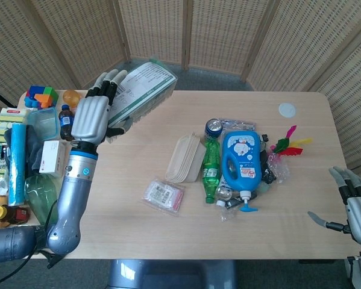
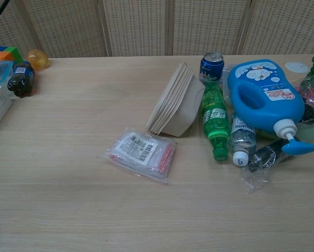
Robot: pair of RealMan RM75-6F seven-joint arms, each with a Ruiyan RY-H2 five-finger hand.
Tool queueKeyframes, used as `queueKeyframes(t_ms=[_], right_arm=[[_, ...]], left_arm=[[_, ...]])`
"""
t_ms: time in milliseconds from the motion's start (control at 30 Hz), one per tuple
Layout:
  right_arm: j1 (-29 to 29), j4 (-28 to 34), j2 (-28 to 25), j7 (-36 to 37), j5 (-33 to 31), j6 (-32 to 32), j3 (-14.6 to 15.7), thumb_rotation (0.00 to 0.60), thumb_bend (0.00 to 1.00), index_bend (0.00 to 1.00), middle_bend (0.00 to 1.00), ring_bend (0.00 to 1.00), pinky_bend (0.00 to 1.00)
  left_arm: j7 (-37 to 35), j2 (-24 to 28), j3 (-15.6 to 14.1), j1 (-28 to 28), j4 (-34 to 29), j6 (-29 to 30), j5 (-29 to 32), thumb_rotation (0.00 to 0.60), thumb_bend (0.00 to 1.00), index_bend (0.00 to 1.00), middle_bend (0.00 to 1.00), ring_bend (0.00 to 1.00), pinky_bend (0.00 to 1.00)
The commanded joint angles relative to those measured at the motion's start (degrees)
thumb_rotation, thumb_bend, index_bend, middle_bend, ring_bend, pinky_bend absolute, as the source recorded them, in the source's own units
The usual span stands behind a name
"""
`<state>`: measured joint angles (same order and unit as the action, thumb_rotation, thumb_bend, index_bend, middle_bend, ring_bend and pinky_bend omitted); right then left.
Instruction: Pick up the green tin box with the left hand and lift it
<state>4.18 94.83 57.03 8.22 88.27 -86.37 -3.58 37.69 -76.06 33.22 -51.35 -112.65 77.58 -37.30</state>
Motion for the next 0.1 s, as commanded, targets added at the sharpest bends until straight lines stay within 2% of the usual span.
queueKeyframes(t_ms=[33, 100], right_arm=[[0.0, 0.1, -0.1, 0.0, 0.0, 0.0, 0.0, 0.353, 0.16, 0.00, 0.00, 0.00, 0.00], [0.1, 0.1, 0.0, -0.1, 0.0, 0.1, 0.0, 0.354, 0.16, 0.00, 0.00, 0.00, 0.00]], left_arm=[[-0.4, 0.1, -0.3, -0.3, 0.3, 0.0, 0.3, 0.600, 0.49, 0.07, 0.00, 0.01, 0.41], [-0.7, 0.2, -0.6, -0.5, 0.5, 0.0, 0.5, 0.600, 0.49, 0.07, 0.00, 0.01, 0.41]])
